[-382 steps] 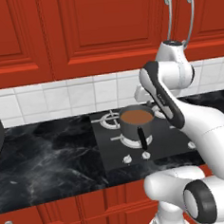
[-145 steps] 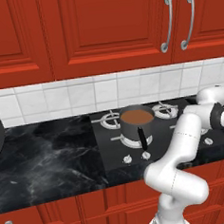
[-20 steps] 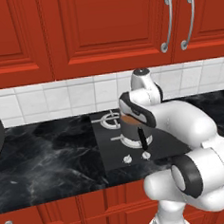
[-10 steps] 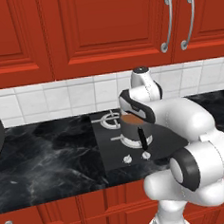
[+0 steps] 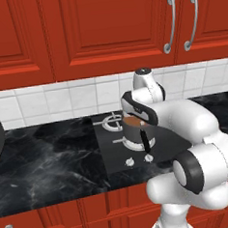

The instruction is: Pick up the sugar cube(s) and place them in the saucepan with hot chocolate.

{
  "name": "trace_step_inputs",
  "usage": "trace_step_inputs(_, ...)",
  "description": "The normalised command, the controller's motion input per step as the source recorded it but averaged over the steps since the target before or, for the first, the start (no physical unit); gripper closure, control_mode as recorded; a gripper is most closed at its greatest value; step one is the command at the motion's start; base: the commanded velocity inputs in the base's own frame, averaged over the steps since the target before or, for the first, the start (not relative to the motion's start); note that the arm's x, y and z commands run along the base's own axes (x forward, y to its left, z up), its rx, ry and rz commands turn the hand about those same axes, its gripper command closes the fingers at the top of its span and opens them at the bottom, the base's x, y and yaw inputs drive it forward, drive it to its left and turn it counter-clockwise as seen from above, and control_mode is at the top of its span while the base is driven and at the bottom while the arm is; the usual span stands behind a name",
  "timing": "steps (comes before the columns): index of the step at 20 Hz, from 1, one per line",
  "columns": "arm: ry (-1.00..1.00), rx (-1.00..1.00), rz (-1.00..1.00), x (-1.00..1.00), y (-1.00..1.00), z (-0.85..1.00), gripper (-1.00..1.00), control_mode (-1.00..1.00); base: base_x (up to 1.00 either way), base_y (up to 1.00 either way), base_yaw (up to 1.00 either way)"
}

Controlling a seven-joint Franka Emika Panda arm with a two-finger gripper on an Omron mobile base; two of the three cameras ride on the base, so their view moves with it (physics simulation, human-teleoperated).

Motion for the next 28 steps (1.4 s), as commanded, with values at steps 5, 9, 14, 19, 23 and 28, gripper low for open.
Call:
trace_step_inputs(5,0.0,0.0,0.0,0.0,-0.02,0.0,-1.0,-1.0,0.0,0.0,0.0)
trace_step_inputs(9,-0.01,0.0,0.0,-0.05,0.0,0.0,-1.0,-1.0,0.0,0.0,0.0)
trace_step_inputs(14,-0.07,0.0,0.0,-0.22,-0.06,0.0,-1.0,-1.0,0.0,0.0,0.0)
trace_step_inputs(19,-0.1,0.0,-0.01,-0.34,-0.06,0.0,-1.0,-1.0,0.0,0.0,0.0)
trace_step_inputs(23,-0.09,0.0,-0.04,-0.65,0.02,0.08,-1.0,-1.0,0.0,0.0,0.0)
trace_step_inputs(28,-0.07,0.0,-0.05,-0.57,0.03,0.22,-1.0,-1.0,0.0,0.0,0.0)
